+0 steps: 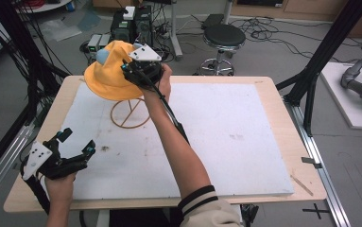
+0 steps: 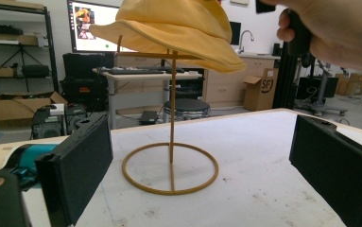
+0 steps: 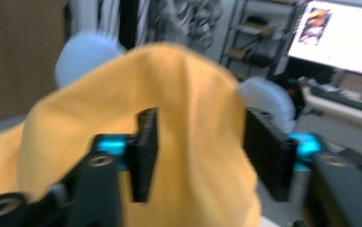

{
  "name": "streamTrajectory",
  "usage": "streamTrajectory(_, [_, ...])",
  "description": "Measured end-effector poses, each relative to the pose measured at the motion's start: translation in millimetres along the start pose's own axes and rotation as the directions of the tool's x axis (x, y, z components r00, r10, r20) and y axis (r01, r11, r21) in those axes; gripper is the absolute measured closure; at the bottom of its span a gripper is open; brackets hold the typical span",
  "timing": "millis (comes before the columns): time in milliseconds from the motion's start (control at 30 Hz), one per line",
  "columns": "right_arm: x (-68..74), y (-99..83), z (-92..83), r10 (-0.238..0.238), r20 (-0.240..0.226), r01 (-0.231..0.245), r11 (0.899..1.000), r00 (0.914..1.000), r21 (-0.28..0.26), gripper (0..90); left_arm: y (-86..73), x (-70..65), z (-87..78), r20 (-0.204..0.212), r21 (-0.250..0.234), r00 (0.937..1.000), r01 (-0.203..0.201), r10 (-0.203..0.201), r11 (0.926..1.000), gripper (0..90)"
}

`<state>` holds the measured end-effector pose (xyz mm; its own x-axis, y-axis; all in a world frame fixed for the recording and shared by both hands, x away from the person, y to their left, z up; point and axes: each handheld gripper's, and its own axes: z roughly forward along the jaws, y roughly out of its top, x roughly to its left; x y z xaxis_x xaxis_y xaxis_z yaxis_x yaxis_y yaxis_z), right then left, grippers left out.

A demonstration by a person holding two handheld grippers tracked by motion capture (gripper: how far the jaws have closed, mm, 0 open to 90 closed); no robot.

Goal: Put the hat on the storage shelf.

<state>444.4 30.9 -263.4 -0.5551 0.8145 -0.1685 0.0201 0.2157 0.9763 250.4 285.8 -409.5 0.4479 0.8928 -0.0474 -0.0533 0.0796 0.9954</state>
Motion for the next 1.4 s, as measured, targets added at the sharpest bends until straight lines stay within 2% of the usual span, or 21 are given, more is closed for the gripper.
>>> streamTrajectory(33, [-3.6, 4.1, -6.0, 0.028, 0.023, -0.027, 0.999, 0.9994, -0.042, 37.1, 0.0, -0.1, 0.1, 0.001, -0.004, 1.0, 0.005, -0.005, 1.0, 7.3])
streamTrajectory(100, [-7.5, 8.7, -13.3, 0.046, 0.03, -0.043, 0.996, 0.9985, -0.074, 32.9, 0.3, 0.6, -0.4, 0.001, -0.002, 1.0, 0.0, 0.0, 1.0, 7.3])
streamTrajectory(200, [-11.6, 12.6, -22.1, 0.052, 0.025, -0.05, 0.994, 0.9983, -0.096, 30.8, 1.1, 0.6, -0.9, -0.001, -0.009, 1.0, 0.002, -0.002, 1.0, 7.3])
streamTrajectory(367, [-26.9, 17.8, -55.9, 0.06, 0.009, -0.058, 0.986, 0.9981, -0.156, 27.1, 0.8, 1.7, -2.2, -0.009, -0.009, 0.9999, 0.013, -0.013, 0.9999, 7.3])
streamTrajectory(400, [-26.9, 17.8, -55.9, 0.06, 0.009, -0.058, 0.986, 0.9981, -0.156, 27.1, 0.7, 1.9, -2.3, -0.01, -0.008, 0.9999, 0.012, -0.013, 0.9999, 7.3])
streamTrajectory(433, [-33.4, 20.7, -69.3, 0.074, 0.006, -0.071, 0.98, 0.9972, -0.186, 26.1, 0.5, 1.8, -2.3, -0.01, -0.007, 0.9999, 0.013, -0.013, 0.9999, 7.3])
streamTrajectory(533, [-40.2, 23.3, -84.0, 0.088, -0.007, -0.087, 0.975, 0.9961, -0.206, 23.9, 0.3, 1.9, -2.5, -0.012, 0.001, 0.9999, 0.012, -0.012, 0.9999, 7.2])
streamTrajectory(567, [-46.6, 24.2, -99.9, 0.111, -0.012, -0.111, 0.969, 0.9937, -0.219, 22.0, 0.0, 1.7, -2.6, -0.015, 0.001, 0.9997, 0.019, -0.019, 0.9998, 7.3])
streamTrajectory(600, [-46.6, 24.2, -99.9, 0.111, -0.012, -0.111, 0.969, 0.9937, -0.219, 22.0, -0.3, 2.0, -2.9, -0.016, 0.0, 0.9996, 0.022, -0.022, 0.9998, 7.3])
streamTrajectory(633, [-53.2, 24.1, -116.5, 0.116, -0.005, -0.114, 0.966, 0.9932, -0.23, 20.7, -0.2, 2.5, -4.0, -0.022, 0.006, 0.9995, 0.023, -0.023, 0.9997, 7.2])
streamTrajectory(667, [-53.2, 24.1, -116.5, 0.116, -0.005, -0.114, 0.966, 0.9932, -0.23, 20.7, -0.2, 2.5, -4.0, -0.022, 0.006, 0.9995, 0.023, -0.023, 0.9997, 7.3])
streamTrajectory(700, [-60.1, 23.8, -133.1, 0.121, 0.0, -0.117, 0.962, 0.9927, -0.245, 19.7, -0.1, 2.7, -4.3, -0.023, 0.003, 0.9994, 0.025, -0.025, 0.9997, 7.3])
streamTrajectory(733, [-60.1, 23.8, -133.1, 0.121, 0.0, -0.117, 0.962, 0.9927, -0.245, 19.7, 0.0, 2.8, -4.7, -0.025, 0.001, 0.9993, 0.027, -0.027, 0.9996, 7.3])
streamTrajectory(767, [-67.9, 24.0, -149.0, 0.123, 0.008, -0.117, 0.96, 0.9924, -0.253, 17.6, 0.3, 3.0, -5.0, -0.028, 0.002, 0.9993, 0.025, -0.025, 0.9997, 7.3])
streamTrajectory(867, [-75.7, 23.8, -164.7, 0.136, 0.001, -0.13, 0.954, 0.9907, -0.27, 17.2, 0.9, 3.2, -5.9, -0.039, 0.013, 0.9991, 0.017, -0.017, 0.9998, 7.3])
streamTrajectory(900, [-83.2, 22.7, -180.0, 0.127, 0.016, -0.117, 0.95, 0.9918, -0.288, 16.3, 1.0, 3.4, -6.2, -0.041, 0.016, 0.999, 0.017, -0.016, 0.9997, 7.2])
streamTrajectory(933, [-83.2, 22.7, -180.0, 0.127, 0.016, -0.117, 0.95, 0.9918, -0.288, 16.3, 1.1, 3.5, -6.4, -0.045, 0.015, 0.9988, 0.021, -0.02, 0.9997, 7.2])
streamTrajectory(967, [-89.9, 20.4, -193.7, 0.117, 0.034, -0.102, 0.951, 0.9926, -0.293, 15.3, 1.6, 4.1, -6.8, -0.045, 0.016, 0.9988, 0.017, -0.016, 0.9997, 7.3])
streamTrajectory(1133, [-104.2, 12.4, -218.8, 0.09, 0.075, -0.063, 0.953, 0.9931, -0.297, 13.5, 4.4, 6.9, -10.1, -0.061, 0.009, 0.9979, 0.024, -0.023, 0.9997, 7.2])
streamTrajectory(1233, [-119.8, 1.0, -243.9, 0.075, 0.122, -0.035, 0.953, 0.9897, -0.301, 13.0, 5.6, 8.5, -12.3, -0.074, 0.009, 0.997, 0.02, -0.019, 0.9998, 7.3])
streamTrajectory(1400, [-137.2, -14.3, -266.5, 0.084, 0.162, -0.03, 0.951, 0.9832, -0.308, 12.5, 8.6, 9.1, -14.5, -0.106, 0.005, 0.9943, 0.012, -0.011, 0.9999, 6.8])
